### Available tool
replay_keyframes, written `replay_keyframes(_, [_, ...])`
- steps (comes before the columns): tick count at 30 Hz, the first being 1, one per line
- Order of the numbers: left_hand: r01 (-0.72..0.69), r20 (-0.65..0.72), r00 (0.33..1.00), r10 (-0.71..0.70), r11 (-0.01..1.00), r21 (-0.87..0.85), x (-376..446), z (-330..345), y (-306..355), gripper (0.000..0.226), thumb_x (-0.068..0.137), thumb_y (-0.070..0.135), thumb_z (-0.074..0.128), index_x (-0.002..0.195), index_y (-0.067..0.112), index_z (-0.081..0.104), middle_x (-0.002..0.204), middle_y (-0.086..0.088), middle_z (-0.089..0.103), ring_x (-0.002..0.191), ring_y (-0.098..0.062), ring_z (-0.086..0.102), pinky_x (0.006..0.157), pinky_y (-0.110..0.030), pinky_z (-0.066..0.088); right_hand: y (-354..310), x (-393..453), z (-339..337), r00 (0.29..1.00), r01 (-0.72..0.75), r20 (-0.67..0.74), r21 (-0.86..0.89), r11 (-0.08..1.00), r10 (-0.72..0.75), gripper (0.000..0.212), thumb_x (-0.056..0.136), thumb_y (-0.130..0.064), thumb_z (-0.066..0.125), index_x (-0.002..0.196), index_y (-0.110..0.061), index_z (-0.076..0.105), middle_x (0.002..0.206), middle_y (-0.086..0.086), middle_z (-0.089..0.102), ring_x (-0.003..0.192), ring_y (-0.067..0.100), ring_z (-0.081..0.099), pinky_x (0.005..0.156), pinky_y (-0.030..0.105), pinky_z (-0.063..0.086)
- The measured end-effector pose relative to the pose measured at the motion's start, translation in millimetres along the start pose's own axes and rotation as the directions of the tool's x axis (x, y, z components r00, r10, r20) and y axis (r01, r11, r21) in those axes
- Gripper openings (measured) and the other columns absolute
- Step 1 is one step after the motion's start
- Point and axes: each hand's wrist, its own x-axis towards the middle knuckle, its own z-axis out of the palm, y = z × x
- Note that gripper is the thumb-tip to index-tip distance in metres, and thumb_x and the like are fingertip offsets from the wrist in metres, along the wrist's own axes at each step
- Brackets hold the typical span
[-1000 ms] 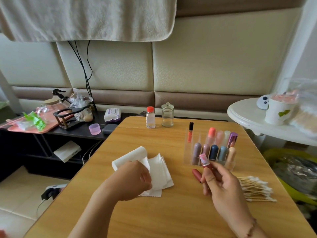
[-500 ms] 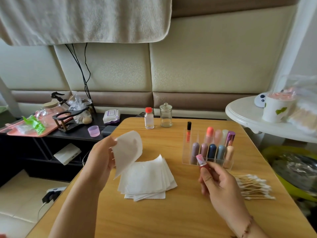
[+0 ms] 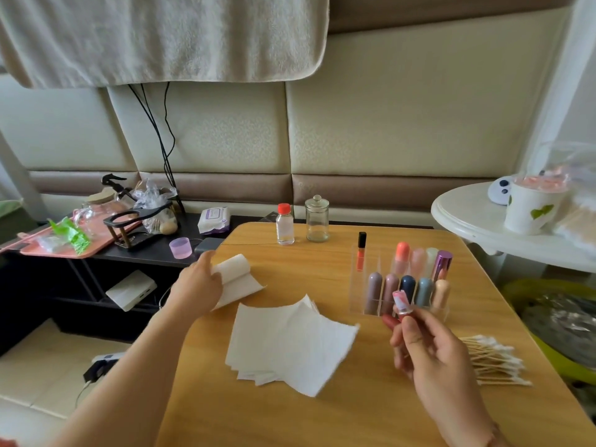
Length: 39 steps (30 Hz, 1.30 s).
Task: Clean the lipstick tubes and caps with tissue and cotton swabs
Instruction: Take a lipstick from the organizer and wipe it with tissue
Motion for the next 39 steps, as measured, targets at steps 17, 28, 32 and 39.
replay_keyframes(17, [0.076,0.280,0.930,0.239,0.620,-0.781,-59,-37,23,0.042,0.075,0.032,0.073,0.113,0.016,0.062,0.094,-0.009,0.065,0.074,-0.018,0.062,0.057,-0.027,0.049,2,0,3,1.000,0.017,0.025,-0.047,0.999,-0.016,0.027,0.091,-0.036,0.052,0.112,-0.032,0.068,0.069,-0.001,0.060,0.054,0.017,0.051,0.054,0.026,0.047])
replay_keyframes(28, [-0.048,0.081,0.985,0.155,0.682,-0.730,-81,-22,29,0.026,0.098,0.036,0.049,0.113,0.016,0.059,0.091,-0.013,0.061,0.067,-0.020,0.060,0.055,-0.032,0.049,0,-2,3,1.000,0.017,0.023,-0.067,0.998,-0.016,0.022,0.091,-0.035,0.052,0.105,-0.026,0.067,0.067,-0.003,0.061,0.051,0.014,0.050,0.052,0.020,0.045])
replay_keyframes(32, [0.356,0.373,0.886,0.276,0.111,-0.928,-81,-46,32,0.047,0.077,0.032,0.060,0.115,0.005,0.062,0.094,-0.016,0.066,0.076,-0.026,0.066,0.058,-0.036,0.056,0,-2,3,1.000,0.017,0.027,-0.092,0.996,-0.014,0.024,0.090,-0.038,0.052,0.102,-0.025,0.068,0.067,-0.003,0.062,0.054,0.021,0.056,0.059,0.032,0.051])
replay_keyframes(39, [-0.054,0.080,0.994,0.079,0.957,-0.285,-73,-2,18,0.028,0.093,0.037,0.061,0.118,0.027,0.051,0.106,0.001,0.056,0.083,-0.018,0.059,0.064,-0.031,0.050,-3,-3,3,0.999,0.033,0.037,-0.102,0.994,-0.029,0.021,0.091,-0.037,0.051,0.094,-0.022,0.065,0.063,-0.005,0.059,0.049,0.012,0.050,0.051,0.019,0.044])
